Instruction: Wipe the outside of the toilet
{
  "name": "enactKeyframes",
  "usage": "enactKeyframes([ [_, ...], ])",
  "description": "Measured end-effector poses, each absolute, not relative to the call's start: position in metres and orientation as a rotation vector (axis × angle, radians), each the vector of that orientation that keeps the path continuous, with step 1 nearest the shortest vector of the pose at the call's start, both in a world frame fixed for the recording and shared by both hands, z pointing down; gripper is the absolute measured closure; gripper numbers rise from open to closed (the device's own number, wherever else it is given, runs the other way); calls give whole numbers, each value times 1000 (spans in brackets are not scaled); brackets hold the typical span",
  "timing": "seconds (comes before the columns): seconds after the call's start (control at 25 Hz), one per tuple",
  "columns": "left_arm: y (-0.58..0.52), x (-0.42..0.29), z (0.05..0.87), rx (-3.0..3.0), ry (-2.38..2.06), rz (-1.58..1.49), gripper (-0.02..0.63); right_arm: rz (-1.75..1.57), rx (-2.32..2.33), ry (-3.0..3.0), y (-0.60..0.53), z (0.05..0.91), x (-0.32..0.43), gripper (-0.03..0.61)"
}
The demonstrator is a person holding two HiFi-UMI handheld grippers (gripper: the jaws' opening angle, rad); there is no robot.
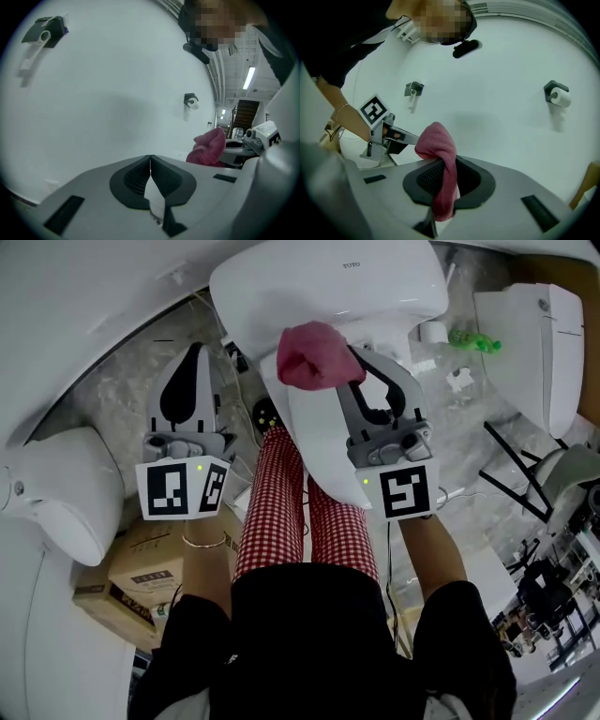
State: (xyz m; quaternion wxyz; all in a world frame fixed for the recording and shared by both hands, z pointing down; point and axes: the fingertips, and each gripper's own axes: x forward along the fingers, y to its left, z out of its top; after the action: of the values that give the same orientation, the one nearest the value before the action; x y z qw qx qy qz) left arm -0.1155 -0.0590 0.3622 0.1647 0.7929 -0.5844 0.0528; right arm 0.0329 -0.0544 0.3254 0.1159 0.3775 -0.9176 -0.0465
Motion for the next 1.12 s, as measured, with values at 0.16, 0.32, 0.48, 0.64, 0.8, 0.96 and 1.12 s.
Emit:
enactKeyframes([
  [0.16,-56,-118,364,2252,-1665,145,603,-100,972,-2736,-33,348,6,518],
  [0.32,-51,-120,369,2247,-1661,153,603,-39,917,-2716,-20,377,-10,518],
  [0.48,-49,-124,373,2236,-1660,152,603,57,883,-2660,-11,410,-19,518],
  [0.64,-47,-125,377,2244,-1646,162,603,107,849,-2602,-8,437,-27,518],
  [0.8,-45,-120,382,2247,-1643,174,603,134,867,-2587,-17,449,-29,518],
  [0.96,-39,-113,394,2233,-1636,192,603,136,911,-2570,-24,455,-27,518],
  [1.12,-40,-98,397,2260,-1625,219,603,69,913,-2568,-31,455,-27,518],
])
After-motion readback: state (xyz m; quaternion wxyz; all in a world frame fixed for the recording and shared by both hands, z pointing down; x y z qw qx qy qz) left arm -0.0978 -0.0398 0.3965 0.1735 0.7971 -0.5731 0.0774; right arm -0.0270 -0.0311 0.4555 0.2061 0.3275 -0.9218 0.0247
